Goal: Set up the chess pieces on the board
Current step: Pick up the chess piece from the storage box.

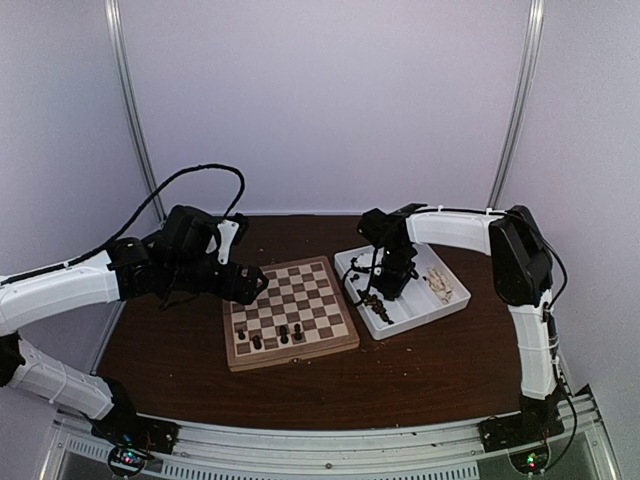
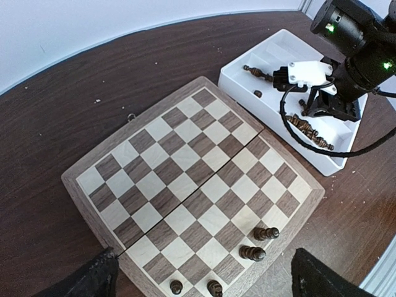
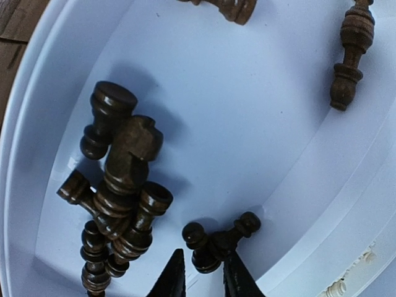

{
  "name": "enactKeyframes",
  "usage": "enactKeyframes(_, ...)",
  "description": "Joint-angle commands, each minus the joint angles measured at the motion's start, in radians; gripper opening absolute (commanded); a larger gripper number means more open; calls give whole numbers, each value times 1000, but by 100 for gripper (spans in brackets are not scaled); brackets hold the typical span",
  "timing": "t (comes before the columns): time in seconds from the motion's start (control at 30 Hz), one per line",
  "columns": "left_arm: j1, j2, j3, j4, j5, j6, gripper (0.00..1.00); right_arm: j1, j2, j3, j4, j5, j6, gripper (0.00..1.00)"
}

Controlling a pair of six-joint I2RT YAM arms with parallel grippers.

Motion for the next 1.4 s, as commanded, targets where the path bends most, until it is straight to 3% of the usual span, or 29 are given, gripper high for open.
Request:
enactKeyframes(0.0,7,-14,11,15,0,-6,97,-4,2,-12,-29,-8,10,21)
enactKeyframes(1.37,6,-36,23,33,33,-13,98,20,-23,-82,22,-5,76,20)
